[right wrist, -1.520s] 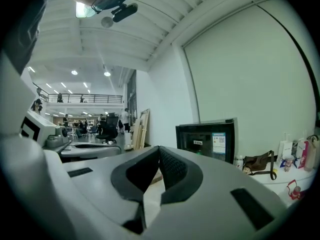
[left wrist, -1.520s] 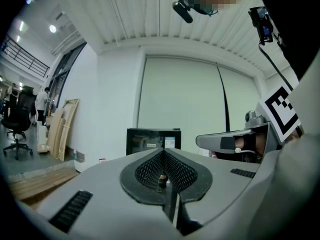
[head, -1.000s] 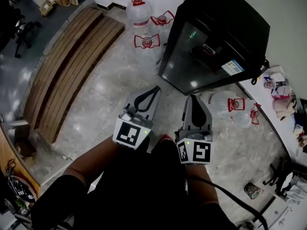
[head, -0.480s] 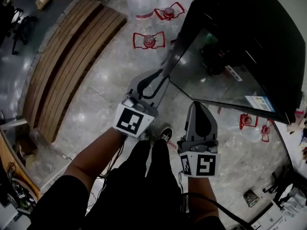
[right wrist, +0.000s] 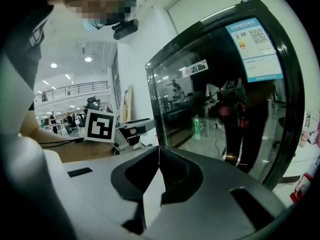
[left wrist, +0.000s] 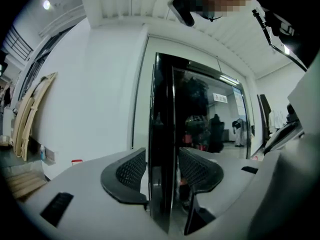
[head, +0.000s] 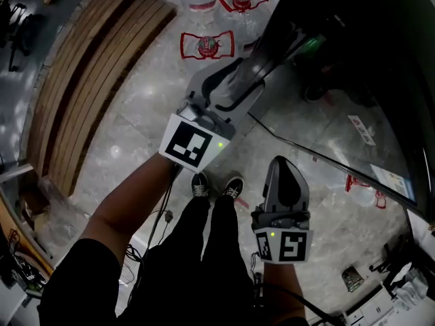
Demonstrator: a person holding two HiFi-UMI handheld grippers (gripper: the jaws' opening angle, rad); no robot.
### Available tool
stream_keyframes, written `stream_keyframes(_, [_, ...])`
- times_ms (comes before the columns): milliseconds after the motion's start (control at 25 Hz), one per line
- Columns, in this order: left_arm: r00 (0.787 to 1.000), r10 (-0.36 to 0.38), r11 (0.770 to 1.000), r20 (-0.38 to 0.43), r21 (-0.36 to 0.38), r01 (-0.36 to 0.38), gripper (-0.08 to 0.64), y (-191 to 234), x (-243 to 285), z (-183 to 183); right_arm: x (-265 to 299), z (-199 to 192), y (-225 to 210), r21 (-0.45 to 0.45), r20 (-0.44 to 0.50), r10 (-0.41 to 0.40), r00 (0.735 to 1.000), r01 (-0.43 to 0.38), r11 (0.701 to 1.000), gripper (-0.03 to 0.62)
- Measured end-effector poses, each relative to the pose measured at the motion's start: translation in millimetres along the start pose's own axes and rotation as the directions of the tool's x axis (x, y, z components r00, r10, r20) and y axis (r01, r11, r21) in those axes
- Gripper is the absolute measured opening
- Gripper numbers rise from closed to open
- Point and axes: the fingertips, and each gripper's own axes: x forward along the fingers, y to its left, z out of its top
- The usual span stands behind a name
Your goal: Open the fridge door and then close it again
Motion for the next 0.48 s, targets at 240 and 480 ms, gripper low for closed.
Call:
stream_keyframes(240, [1.000, -0.016, 1.000, 0.025, 0.007, 0.015, 0.218, 6, 21, 10, 4, 6, -16, 0.002, -0.012, -0.013, 1.000, 0.013, 1.000, 0.015])
stream_keyframes(480, [0.995, -0.091, 0.996, 0.033, 0.007, 0.091, 0.221, -3, 24, 8, 2, 7, -34, 0.035, -0.018, -0.040, 0.999, 0.040, 0.999, 0.015])
